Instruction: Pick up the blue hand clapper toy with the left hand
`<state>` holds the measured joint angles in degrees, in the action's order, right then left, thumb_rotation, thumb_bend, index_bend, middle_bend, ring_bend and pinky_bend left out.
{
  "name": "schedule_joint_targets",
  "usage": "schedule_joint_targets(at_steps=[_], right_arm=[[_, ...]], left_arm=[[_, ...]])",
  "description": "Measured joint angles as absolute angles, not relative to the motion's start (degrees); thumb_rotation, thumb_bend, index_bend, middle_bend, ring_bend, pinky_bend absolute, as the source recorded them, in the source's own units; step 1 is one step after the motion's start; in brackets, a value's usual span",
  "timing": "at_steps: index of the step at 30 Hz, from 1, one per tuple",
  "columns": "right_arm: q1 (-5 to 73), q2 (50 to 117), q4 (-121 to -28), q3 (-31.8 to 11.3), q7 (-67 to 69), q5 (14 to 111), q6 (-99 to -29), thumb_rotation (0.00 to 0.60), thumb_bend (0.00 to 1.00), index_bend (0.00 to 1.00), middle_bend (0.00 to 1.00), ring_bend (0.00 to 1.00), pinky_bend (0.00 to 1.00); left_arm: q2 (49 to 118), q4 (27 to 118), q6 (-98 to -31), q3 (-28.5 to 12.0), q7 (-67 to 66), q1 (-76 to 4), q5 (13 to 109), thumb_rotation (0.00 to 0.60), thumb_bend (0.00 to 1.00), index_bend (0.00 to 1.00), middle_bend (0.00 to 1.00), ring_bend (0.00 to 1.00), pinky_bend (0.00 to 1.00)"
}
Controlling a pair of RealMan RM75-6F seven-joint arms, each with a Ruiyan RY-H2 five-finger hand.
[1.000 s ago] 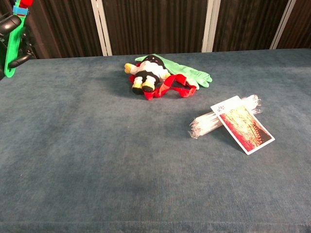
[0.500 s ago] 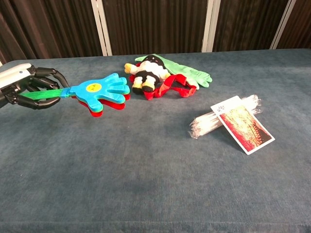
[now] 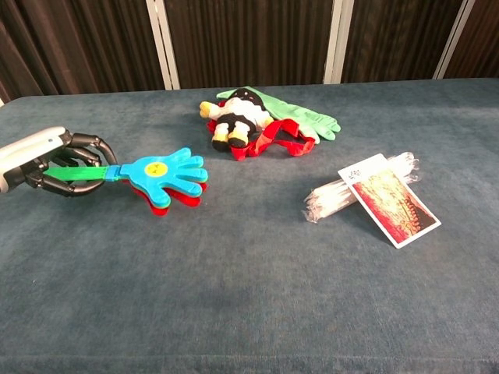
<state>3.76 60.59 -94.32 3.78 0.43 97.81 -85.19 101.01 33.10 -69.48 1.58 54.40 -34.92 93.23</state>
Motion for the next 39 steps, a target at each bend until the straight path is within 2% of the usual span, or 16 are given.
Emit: schedule_joint_targets(at_steps=[2, 4, 7, 8, 15, 21, 24, 28, 32, 35, 39], right_arm=[[3.79, 60.62, -94.21, 3.72, 0.61, 97.78, -85.19, 0.6, 0.2, 0.0, 0.0, 0.0, 0.0], [3.83, 60.63, -94.15, 3.71, 0.7, 97.81, -85.15, 0.6, 0.2, 0.0, 0.0, 0.0, 0.0], [3.87, 60.67, -94.09, 3.75, 0.75, 97.96, -85.14, 0.6, 0.2, 0.0, 0.0, 0.0, 0.0], [3.86, 60.67, -94.1, 3.77, 0.83, 98.04, -85.2, 0.6, 0.2, 0.0, 0.0, 0.0, 0.0], [3.78, 60.61, -94.0, 3.83, 1.18, 98.41, -85.59, 0.6, 0.2, 0.0, 0.0, 0.0, 0.0], [3.7, 60.61, -93.93, 3.71, 0.86, 98.39, -85.85, 0.6, 0.2, 0.0, 0.0, 0.0, 0.0], [3.63, 60.7, -93.93, 3.36, 0.53, 98.02, -86.13, 0.6, 0.2, 0.0, 0.0, 0.0, 0.0], [3.63, 61.21, -93.86, 2.94, -0.36, 97.25, -86.0, 0.6, 0.2, 0.0, 0.0, 0.0, 0.0], [3.72, 61.74, -93.86, 3.02, -1.3, 97.23, -85.42, 0.6, 0.2, 0.0, 0.0, 0.0, 0.0], [3.71, 62.02, -93.86, 3.06, -1.97, 97.21, -85.31, 0.6, 0.2, 0.0, 0.0, 0.0, 0.0], [3.65, 62.22, -93.9, 3.16, -2.6, 97.15, -85.12, 0.6, 0.2, 0.0, 0.0, 0.0, 0.0]], left_arm=[[102.25, 30.34, -67.52, 2.21, 52.43, -34.93, 93.2, 0.6, 0.47, 0.14, 0.2, 0.03, 0.13], [102.92, 29.06, -66.26, 2.7, 50.76, -34.97, 93.23, 0.6, 0.47, 0.06, 0.14, 0.0, 0.09], [103.48, 28.05, -64.93, 3.41, 48.0, -35.12, 93.4, 0.6, 0.46, 0.0, 0.01, 0.0, 0.03], [103.58, 27.87, -64.4, 3.58, 46.92, -35.25, 93.42, 0.6, 0.46, 0.0, 0.0, 0.0, 0.02], [101.84, 30.34, -64.63, 3.84, 41.01, -35.68, 93.63, 0.6, 0.44, 0.0, 0.0, 0.0, 0.0], [97.37, 38.37, -71.85, 3.82, 33.83, -34.01, 94.64, 0.6, 0.43, 0.0, 0.0, 0.0, 0.0], [93.45, 44.79, -75.09, 4.51, 25.33, -32.17, 95.43, 0.6, 0.43, 0.0, 0.0, 0.0, 0.0], [87.62, 56.28, -80.24, 5.78, 9.56, -27.87, 95.92, 0.6, 0.42, 0.0, 0.0, 0.0, 0.0], [81.16, 69.84, -87.22, 7.89, -4.57, -19.83, 95.83, 0.6, 0.42, 0.0, 0.0, 0.0, 0.0], [78.91, 74.27, -90.19, 8.84, -8.2, -15.16, 95.32, 0.6, 0.43, 0.0, 0.0, 0.0, 0.0], [76.5, 73.85, -92.66, 9.46, -8.47, -12.43, 95.49, 0.6, 0.43, 0.0, 0.0, 0.0, 0.0]])
